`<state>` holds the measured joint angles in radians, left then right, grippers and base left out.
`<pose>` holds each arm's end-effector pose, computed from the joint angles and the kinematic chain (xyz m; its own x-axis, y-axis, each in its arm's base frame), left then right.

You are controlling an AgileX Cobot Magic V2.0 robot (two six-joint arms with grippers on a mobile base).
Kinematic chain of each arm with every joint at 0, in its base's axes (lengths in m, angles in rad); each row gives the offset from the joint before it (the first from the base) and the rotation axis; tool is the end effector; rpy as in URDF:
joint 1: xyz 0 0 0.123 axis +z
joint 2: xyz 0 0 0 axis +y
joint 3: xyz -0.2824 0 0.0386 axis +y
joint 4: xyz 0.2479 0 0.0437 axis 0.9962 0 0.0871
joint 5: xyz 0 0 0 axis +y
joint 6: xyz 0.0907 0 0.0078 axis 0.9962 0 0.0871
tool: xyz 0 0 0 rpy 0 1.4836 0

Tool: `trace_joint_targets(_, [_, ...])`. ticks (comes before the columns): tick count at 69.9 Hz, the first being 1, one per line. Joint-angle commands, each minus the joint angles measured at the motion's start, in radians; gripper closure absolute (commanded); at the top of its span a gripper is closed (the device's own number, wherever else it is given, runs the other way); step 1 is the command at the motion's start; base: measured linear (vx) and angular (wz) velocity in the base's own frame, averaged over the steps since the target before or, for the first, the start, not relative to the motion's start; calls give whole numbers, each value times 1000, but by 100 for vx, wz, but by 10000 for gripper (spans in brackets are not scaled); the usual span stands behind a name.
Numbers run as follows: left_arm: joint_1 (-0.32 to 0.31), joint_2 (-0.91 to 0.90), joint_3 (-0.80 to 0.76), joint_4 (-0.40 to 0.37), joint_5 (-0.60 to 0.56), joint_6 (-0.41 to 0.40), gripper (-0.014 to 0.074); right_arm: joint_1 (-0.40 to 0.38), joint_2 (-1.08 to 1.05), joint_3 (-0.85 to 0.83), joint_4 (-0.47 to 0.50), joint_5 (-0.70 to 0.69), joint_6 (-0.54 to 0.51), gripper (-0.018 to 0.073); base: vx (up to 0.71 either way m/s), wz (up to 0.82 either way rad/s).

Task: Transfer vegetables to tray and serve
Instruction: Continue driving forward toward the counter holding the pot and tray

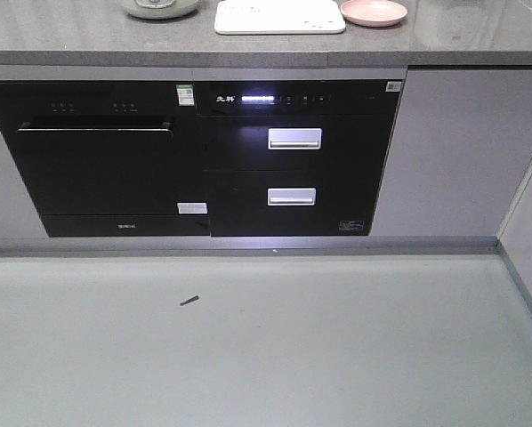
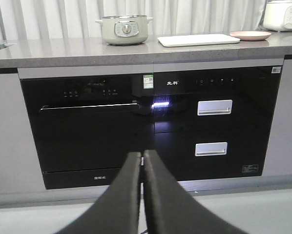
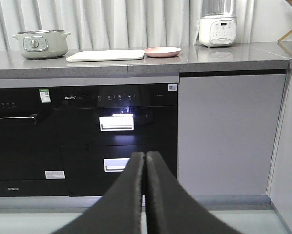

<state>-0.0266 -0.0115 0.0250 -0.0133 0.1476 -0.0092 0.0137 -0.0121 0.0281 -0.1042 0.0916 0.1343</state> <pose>0.0564 -0.0017 0.1919 -0.0744 -0.0204 -0.9970 0.0269 0.9994 -0.0224 0.0567 -0.0001 0.1960 -0.0200 0.0303 -0.9993 -0.0036 0.9995 0.0303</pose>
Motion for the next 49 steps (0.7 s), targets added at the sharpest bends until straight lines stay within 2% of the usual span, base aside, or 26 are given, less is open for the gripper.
trace_joint_targets(1, [1, -14, 28, -4, -81, -7, 602, -5, -7, 15, -4, -77, 0, 562, 12, -3])
trace_joint_targets(49, [1, -14, 28, -4, -81, -7, 602, -5, -7, 15, -4, -77, 0, 562, 11, -4])
